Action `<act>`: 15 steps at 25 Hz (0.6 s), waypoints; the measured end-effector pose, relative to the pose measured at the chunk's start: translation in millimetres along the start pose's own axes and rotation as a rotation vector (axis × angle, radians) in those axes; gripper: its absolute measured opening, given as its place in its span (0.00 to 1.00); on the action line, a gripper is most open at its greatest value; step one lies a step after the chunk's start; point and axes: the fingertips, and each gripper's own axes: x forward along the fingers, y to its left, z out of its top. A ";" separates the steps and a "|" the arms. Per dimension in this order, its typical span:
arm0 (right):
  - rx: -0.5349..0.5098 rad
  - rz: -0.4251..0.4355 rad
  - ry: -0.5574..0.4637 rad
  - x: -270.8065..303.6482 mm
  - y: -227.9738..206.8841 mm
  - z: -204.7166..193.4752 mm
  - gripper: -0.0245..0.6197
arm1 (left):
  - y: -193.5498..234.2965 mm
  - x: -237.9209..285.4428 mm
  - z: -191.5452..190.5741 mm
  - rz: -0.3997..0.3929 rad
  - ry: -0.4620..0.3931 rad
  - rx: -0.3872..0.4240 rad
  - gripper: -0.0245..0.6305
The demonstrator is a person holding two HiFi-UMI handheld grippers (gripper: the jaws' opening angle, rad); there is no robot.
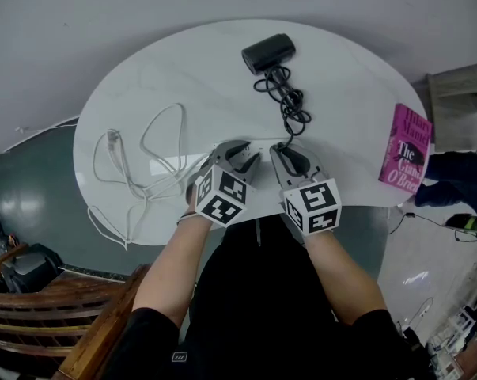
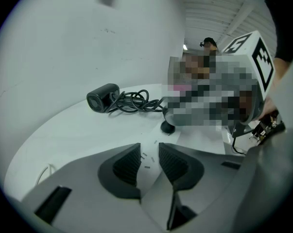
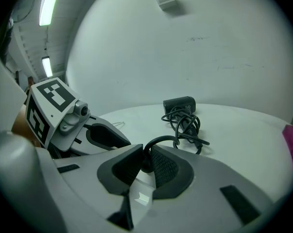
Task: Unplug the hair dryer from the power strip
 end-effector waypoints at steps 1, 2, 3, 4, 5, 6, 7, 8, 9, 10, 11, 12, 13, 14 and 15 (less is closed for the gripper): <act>0.003 0.001 0.002 -0.6 -0.1 0.2 0.14 | -0.2 -0.1 0.1 -0.001 0.000 -0.001 0.23; 0.004 0.001 0.004 -1.1 -0.1 0.5 0.14 | -0.4 -0.1 0.2 -0.003 0.000 -0.003 0.23; 0.004 0.000 0.005 -1.5 0.1 0.9 0.14 | -0.5 -0.3 0.3 -0.003 0.000 -0.004 0.23; 0.005 -0.001 0.006 -1.8 0.2 1.3 0.14 | -0.4 -0.5 0.5 -0.003 0.000 -0.005 0.22; 0.006 -0.002 0.006 -2.1 0.3 1.8 0.14 | -0.2 -0.7 0.7 -0.003 -0.001 -0.005 0.22; 0.007 -0.001 0.002 -2.7 0.5 3.3 0.14 | -0.2 -0.8 0.9 -0.002 -0.001 -0.005 0.23; 0.002 0.002 -0.011 -4.1 1.0 7.1 0.14 | -0.3 -0.8 1.3 -0.002 -0.001 -0.005 0.22; -0.011 0.006 -0.033 -6.3 2.2 14.6 0.14 | -0.6 -0.8 1.7 -0.002 -0.001 -0.003 0.22; -0.034 0.011 -0.060 -8.8 4.0 25.3 0.14 | -0.8 -0.7 2.1 -0.002 -0.001 -0.002 0.22; -0.060 0.018 -0.088 -10.8 6.0 38.0 0.14 | -0.5 -0.5 2.3 -0.001 -0.001 0.000 0.22; -0.079 0.027 -0.114 -12.5 8.0 51.0 0.14 | 0.0 -0.3 2.2 0.000 -0.002 -0.001 0.22; -0.084 0.037 -0.138 -14.8 9.6 63.1 0.14 | 0.5 0.0 1.7 0.002 -0.003 -0.002 0.22; -0.076 0.048 -0.160 -18.3 10.4 74.0 0.14 | 0.7 0.2 1.1 0.003 -0.003 -0.004 0.22; -0.060 0.056 -0.180 -23.3 10.3 83.9 0.14 | 0.6 0.4 0.7 0.004 -0.003 -0.007 0.22; -0.042 0.061 -0.197 -29.6 9.2 92.8 0.14 | 0.4 0.4 0.7 0.003 -0.003 -0.011 0.22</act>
